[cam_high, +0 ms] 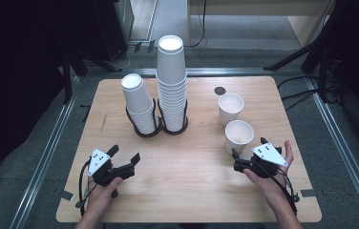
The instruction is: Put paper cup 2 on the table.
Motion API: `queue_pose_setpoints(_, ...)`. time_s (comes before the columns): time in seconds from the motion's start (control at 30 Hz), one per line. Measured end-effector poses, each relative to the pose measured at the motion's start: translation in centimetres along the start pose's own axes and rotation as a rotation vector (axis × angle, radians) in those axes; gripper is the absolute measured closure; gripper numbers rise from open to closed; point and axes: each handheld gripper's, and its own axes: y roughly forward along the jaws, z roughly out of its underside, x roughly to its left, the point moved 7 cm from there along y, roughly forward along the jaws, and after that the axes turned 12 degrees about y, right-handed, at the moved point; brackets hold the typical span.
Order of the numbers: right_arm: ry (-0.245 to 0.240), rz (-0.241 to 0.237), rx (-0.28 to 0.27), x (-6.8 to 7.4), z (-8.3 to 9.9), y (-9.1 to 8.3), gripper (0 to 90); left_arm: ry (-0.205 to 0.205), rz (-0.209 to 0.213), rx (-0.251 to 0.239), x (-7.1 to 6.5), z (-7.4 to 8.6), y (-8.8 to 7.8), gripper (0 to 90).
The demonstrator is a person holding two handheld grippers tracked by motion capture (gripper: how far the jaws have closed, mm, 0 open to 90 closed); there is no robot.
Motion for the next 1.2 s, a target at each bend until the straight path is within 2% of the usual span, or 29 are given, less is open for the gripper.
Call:
queue_pose_setpoints(0.13,0.006,0.004,0.0,-0.9,0.4,-0.8,0.0,-0.002,-0.025,0.021,0.6,0.7,-0.4,9.0)
queue_pose_setpoints(0.4,0.013,0.037,0.01,-3.0,1.8,-2.0,0.0,-0.016,-0.06,0.031,1.8,1.6,-1.4,9.0)
queue_pose_setpoints(0.53,0.038,0.05,0.017,-4.1,2.6,-2.5,0.0,-0.023,-0.085,0.035,2.6,2.1,-1.8,9.1)
queue_pose_setpoints(0.7,0.062,0.069,0.022,-5.3,3.2,-3.2,0.0,-0.007,-0.102,0.052,3.1,2.8,-2.7,9.0)
queue_pose_setpoints(0.83,0.064,0.058,0.022,-5.8,3.5,-3.8,0.0,-0.005,-0.129,0.057,3.9,3.4,-3.7,9.0)
queue_pose_setpoints(0.9,0.054,0.073,0.024,-6.1,3.7,-4.1,0.0,0.004,-0.143,0.071,4.4,3.9,-3.9,9.0)
queue_pose_setpoints(0.97,0.083,0.07,0.026,-6.5,3.8,-4.5,0.0,-0.023,-0.135,0.085,4.8,4.2,-4.1,8.9)
queue_pose_setpoints(1.13,0.102,0.073,0.013,-6.9,3.5,-4.8,0.0,-0.069,-0.127,0.08,5.5,4.4,-4.3,8.4)
queue_pose_setpoints(1.2,0.1,0.07,0.016,-6.7,3.5,-4.6,0.0,-0.07,-0.121,0.082,5.5,4.5,-4.2,8.4)
